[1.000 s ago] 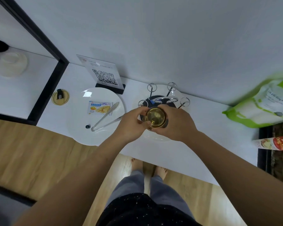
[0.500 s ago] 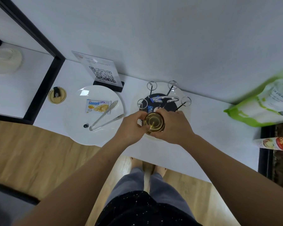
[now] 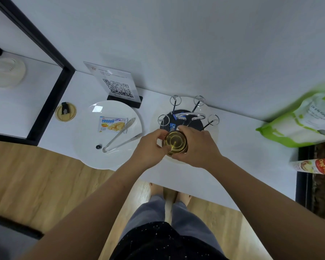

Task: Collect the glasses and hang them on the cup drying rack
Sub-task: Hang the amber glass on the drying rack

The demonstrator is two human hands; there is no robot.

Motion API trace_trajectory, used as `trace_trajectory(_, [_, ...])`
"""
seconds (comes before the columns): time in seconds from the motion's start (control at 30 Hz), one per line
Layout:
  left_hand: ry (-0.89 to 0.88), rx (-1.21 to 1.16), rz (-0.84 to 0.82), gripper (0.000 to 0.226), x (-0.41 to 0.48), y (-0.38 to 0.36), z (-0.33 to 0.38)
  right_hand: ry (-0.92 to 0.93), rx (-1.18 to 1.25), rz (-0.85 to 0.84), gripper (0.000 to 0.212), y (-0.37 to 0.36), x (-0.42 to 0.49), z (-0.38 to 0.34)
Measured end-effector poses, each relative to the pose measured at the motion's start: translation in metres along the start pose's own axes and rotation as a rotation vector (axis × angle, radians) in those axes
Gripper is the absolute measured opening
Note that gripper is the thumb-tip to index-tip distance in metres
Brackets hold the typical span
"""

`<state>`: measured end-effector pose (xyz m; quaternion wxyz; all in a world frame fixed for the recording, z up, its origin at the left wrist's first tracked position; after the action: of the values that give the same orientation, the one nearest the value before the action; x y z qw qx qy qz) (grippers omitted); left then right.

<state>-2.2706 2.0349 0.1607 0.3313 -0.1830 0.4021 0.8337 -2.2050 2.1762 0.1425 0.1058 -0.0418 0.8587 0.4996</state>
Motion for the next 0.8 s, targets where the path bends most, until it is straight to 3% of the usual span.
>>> trace_trajectory(0.17, [0.002,0.017,0.013,0.047,-0.002,0.002,0.000,-0.025,-0.024,-0.023,0.099,0.004,-0.003,-0.002])
trace_trajectory(0.53, [-0.060,0.015,0.049,0.046,-0.010,0.016,0.016,-0.053,0.004,0.035,0.100,0.032,-0.026,-0.009])
trace_trajectory(0.8, [-0.286,0.156,0.060,0.044,-0.018,0.022,0.053,-0.165,0.010,0.161,0.083,0.061,-0.059,-0.014])
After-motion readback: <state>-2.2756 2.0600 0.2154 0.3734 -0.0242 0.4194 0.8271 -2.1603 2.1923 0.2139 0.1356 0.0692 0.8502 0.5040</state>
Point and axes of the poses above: each hand's wrist, its own x-axis towards the middle knuckle, its own y-axis out of the back of the hand, z = x × y, the point moved 5 cm from there along x, towards the middle knuckle, and after that the axes turned 8 degrees about y, right-handed, at the moved point
